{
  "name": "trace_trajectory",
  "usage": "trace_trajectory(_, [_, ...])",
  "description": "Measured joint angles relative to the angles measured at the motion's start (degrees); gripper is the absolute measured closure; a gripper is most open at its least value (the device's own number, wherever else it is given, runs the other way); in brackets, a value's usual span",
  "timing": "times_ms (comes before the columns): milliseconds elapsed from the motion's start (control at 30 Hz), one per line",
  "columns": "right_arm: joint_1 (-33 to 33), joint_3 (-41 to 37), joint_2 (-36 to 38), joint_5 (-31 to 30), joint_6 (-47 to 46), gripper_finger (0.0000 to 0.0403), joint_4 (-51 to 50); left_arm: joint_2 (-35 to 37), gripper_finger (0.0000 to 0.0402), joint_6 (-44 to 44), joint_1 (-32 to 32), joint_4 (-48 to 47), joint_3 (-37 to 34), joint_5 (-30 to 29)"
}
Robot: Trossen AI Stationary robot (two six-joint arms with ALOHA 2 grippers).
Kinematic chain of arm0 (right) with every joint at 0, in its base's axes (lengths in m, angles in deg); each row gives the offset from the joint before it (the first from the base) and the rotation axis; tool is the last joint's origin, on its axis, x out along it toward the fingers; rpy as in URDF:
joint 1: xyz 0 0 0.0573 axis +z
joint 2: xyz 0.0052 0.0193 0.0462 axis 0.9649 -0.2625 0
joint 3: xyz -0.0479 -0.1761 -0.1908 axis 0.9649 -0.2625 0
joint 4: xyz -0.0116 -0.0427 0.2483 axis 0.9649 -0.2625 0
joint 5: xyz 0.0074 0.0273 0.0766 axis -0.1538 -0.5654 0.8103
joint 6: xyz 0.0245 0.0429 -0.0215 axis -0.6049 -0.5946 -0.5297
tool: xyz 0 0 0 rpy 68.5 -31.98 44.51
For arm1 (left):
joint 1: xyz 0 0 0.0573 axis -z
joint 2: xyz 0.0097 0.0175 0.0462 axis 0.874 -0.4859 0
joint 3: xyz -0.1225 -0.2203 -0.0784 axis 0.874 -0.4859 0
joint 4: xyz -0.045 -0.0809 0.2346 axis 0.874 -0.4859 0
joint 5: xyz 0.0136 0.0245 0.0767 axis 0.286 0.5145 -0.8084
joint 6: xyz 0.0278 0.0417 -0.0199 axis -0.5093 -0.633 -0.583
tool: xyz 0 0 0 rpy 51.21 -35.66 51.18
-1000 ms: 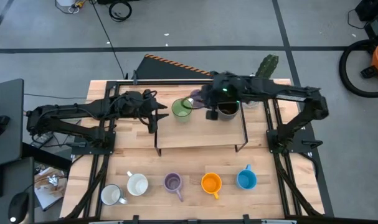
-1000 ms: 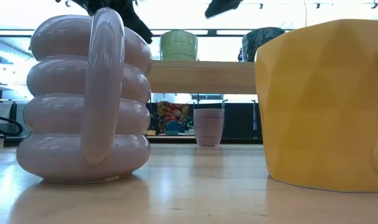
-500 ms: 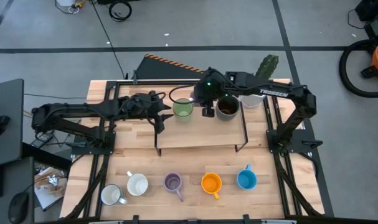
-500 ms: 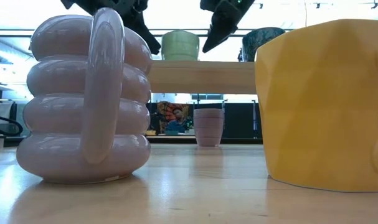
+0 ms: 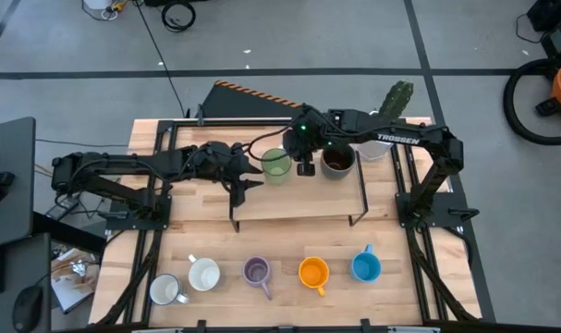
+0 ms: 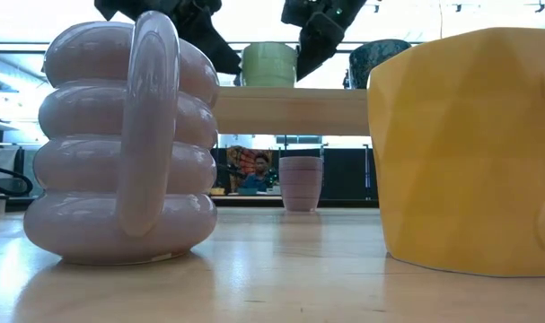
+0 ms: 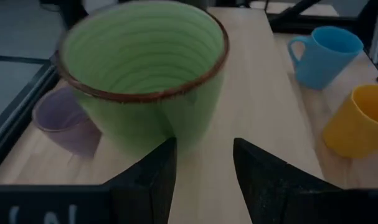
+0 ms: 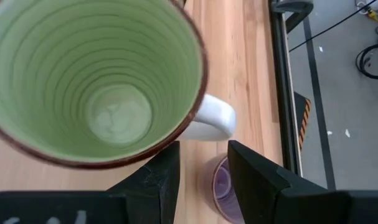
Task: Place coffee mugs
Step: Put the green mug on the shelf
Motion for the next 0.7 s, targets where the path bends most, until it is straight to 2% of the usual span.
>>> trace_trajectory(300, [0.1, 0.0, 0.0, -1.8, 0.2, 0.0263, 0.9, 0.0, 0.0237, -1.9, 1.9, 1.9, 0.0, 0.4])
trace_trajectory(500, [0.2, -0.1, 2.8, -4.0, -0.5, 0.0263, -0.5, 2.0, 0.0237, -3.4, 1.4, 0.4, 0.1, -0.2])
trace_trajectory(633, [0.7, -0.1, 5.2, -4.4, -1.8, 0.0263, -2.7, 2.8, 0.0237, -3.0, 1.5, -8.1, 3.2, -1.8])
trace_trajectory(700, [1.4, -0.1, 6.8, -4.8, -3.0, 0.0263, -3.0, 2.9, 0.0237, -2.7, 2.4, -12.7, 6.0, -5.6])
